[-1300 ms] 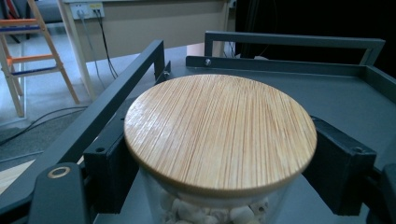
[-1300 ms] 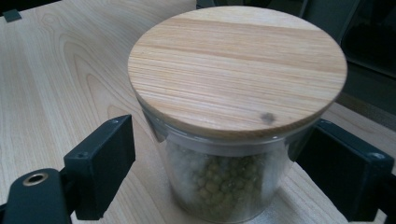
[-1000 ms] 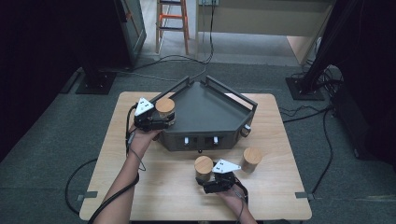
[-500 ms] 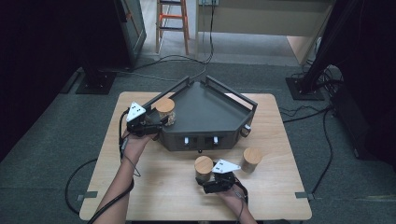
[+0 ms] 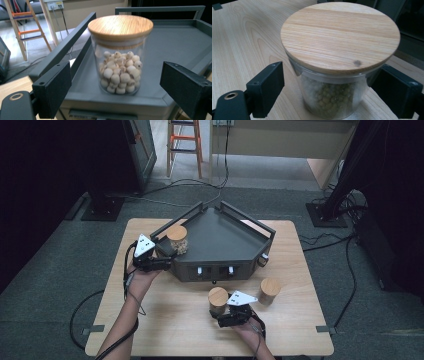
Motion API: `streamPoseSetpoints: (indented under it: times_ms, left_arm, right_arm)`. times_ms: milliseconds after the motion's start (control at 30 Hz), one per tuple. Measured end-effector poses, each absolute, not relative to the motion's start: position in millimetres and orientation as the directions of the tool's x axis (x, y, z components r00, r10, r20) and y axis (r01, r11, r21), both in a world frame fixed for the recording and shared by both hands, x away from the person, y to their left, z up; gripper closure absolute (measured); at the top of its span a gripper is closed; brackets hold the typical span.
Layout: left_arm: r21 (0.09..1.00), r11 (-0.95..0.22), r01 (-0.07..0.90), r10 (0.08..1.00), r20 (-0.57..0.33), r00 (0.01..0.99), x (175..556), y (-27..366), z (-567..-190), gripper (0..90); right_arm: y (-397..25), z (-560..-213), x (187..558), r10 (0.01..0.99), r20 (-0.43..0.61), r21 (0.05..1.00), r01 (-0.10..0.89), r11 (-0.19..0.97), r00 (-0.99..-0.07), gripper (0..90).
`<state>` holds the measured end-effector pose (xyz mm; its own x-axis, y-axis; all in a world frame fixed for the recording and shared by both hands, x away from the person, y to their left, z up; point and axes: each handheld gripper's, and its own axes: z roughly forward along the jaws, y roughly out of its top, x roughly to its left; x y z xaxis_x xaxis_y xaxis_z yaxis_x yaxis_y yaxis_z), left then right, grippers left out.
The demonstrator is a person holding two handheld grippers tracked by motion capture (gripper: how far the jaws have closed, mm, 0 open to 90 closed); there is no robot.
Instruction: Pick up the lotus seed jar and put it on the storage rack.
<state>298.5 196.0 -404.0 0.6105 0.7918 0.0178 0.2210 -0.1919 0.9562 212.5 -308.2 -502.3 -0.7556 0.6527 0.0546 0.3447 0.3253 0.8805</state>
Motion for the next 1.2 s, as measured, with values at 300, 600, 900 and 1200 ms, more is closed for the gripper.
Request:
streamPoseSetpoints:
  times_ms: [300,600,900,1200]
  left_arm:
    - [0.955,-0.205,0.212,0.791,0.034,0.610,287,199,-404,10.2]
    - [0.951,-0.231,0.204,0.793,0.063,0.606,273,199,-407,10.2]
    - [0.952,-0.238,0.194,0.797,0.078,0.599,257,200,-414,10.3]
    - [0.952,-0.236,0.193,0.801,0.079,0.593,247,204,-420,10.2]
  right_arm:
    - [-308,-502,213,0.652,0.053,0.880,0.345,0.328,-0.756,12.5]
    - [-311,-503,215,0.642,0.072,0.882,0.349,0.316,-0.763,12.5]
    - [-309,-502,214,0.646,0.063,0.880,0.348,0.324,-0.761,12.4]
    - [-308,-502,213,0.649,0.055,0.879,0.345,0.330,-0.759,12.3]
